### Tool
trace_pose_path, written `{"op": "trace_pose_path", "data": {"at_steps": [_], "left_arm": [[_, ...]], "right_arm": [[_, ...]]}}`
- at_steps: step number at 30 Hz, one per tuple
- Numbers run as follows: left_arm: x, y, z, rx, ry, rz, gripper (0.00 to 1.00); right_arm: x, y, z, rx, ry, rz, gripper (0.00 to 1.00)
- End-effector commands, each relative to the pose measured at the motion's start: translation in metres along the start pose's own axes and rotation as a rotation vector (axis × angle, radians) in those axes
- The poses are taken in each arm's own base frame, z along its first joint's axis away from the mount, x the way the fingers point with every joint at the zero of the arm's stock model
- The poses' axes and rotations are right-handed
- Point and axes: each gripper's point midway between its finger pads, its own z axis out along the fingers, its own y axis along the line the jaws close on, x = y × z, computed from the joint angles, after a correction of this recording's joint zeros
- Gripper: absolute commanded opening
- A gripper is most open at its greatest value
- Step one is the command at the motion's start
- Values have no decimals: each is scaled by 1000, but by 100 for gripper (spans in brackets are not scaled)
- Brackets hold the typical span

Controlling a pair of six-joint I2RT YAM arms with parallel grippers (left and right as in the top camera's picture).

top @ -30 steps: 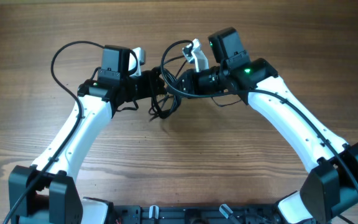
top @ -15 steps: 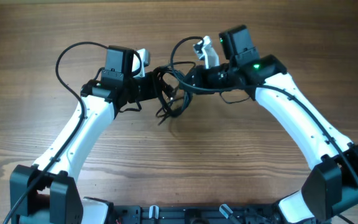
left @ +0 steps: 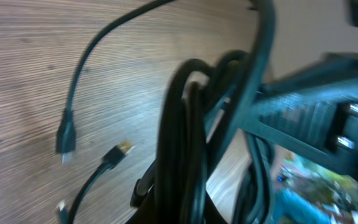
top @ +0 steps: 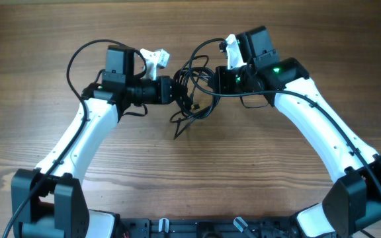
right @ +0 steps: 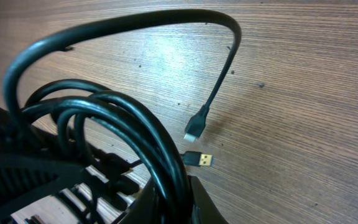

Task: Untangle cables

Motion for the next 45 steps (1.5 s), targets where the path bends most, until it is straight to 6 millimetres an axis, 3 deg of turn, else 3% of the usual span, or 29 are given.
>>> {"op": "trace_pose_path", "data": {"at_steps": [1, 3, 5, 6, 9, 15, 17, 22, 24, 29, 36, 45], "left_arm": [[-4, -18, -23, 154, -12, 70, 4], [-11, -4, -31, 113, -43, 13, 4], [-18, 18, -37, 19, -81, -134, 4], [-20, 22, -38, 0, -90, -163, 4], [-20, 22, -38, -1, -92, -159, 4], [-17, 21, -30, -31, -81, -138, 4], [-16, 19, -28, -27, -76, -133, 4], [-14, 13, -23, -14, -63, -155, 4], [-14, 10, -23, 5, -61, -174, 4], [-15, -3, -24, 74, -51, -155, 4], [-14, -9, -24, 109, -40, -152, 4], [-12, -25, -27, 199, -16, -135, 4]], "right_arm": [[-16, -60, 1, 227, -54, 64, 9], [-15, -54, 1, 152, -35, 77, 18], [-15, -43, -1, 60, -22, 77, 46], [-16, -35, -2, 8, -17, 58, 54], [-20, -17, -10, -79, -17, 44, 61], [-51, 26, -59, -179, -116, -42, 61], [-52, 47, -64, -259, -123, -69, 59], [-39, 73, -41, -293, -66, -66, 53], [-30, 82, -19, -303, -12, -35, 49], [-25, 87, 10, -311, 31, 1, 48], [-33, 87, 29, -333, 21, 37, 56], [-36, 96, 62, -358, 18, 54, 53]]}}
